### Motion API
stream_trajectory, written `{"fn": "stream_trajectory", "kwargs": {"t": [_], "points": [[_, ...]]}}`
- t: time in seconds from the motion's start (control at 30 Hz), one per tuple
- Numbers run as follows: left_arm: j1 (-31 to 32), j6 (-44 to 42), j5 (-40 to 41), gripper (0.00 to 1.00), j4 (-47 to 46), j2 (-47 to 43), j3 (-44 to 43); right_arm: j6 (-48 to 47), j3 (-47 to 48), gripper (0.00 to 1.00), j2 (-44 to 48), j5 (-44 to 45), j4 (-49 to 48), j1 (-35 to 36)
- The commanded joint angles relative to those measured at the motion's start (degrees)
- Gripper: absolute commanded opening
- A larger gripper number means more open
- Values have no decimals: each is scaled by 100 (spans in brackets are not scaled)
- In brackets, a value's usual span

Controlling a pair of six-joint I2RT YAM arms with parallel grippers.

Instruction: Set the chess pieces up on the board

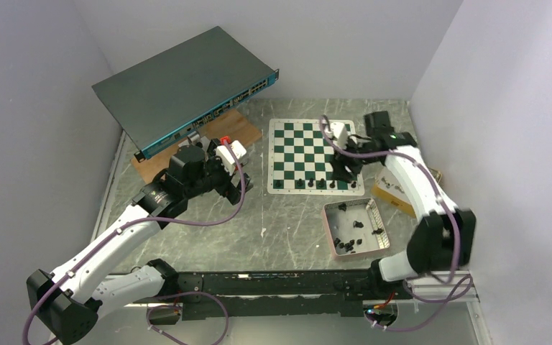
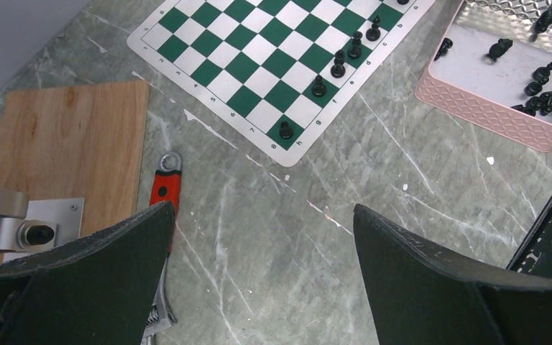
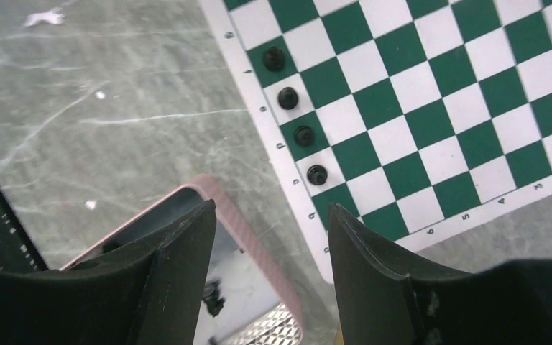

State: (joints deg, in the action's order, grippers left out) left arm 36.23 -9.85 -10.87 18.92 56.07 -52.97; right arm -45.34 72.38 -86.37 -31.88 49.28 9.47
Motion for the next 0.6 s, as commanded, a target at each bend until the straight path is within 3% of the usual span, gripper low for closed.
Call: {"fn": "stream_trajectory", "kwargs": {"t": [0.0,0.27,0.47,0.57], "points": [[-24,-47,-46,100,-117,-162,-38,-1333,-645,61,1137,-1655,852,-546],[-24,47,-172,100,-120,-208,-55,-2685,-1589,61,1947,-1962,2092,-921],[-19,44,-170,100,-133,-313,-33,-3292,-2256,60,2527,-1420,1838,-921],[-20,44,-176,100,-134,-334,-29,-3393,-2537,54,2478,-1038,1552,-921]]}}
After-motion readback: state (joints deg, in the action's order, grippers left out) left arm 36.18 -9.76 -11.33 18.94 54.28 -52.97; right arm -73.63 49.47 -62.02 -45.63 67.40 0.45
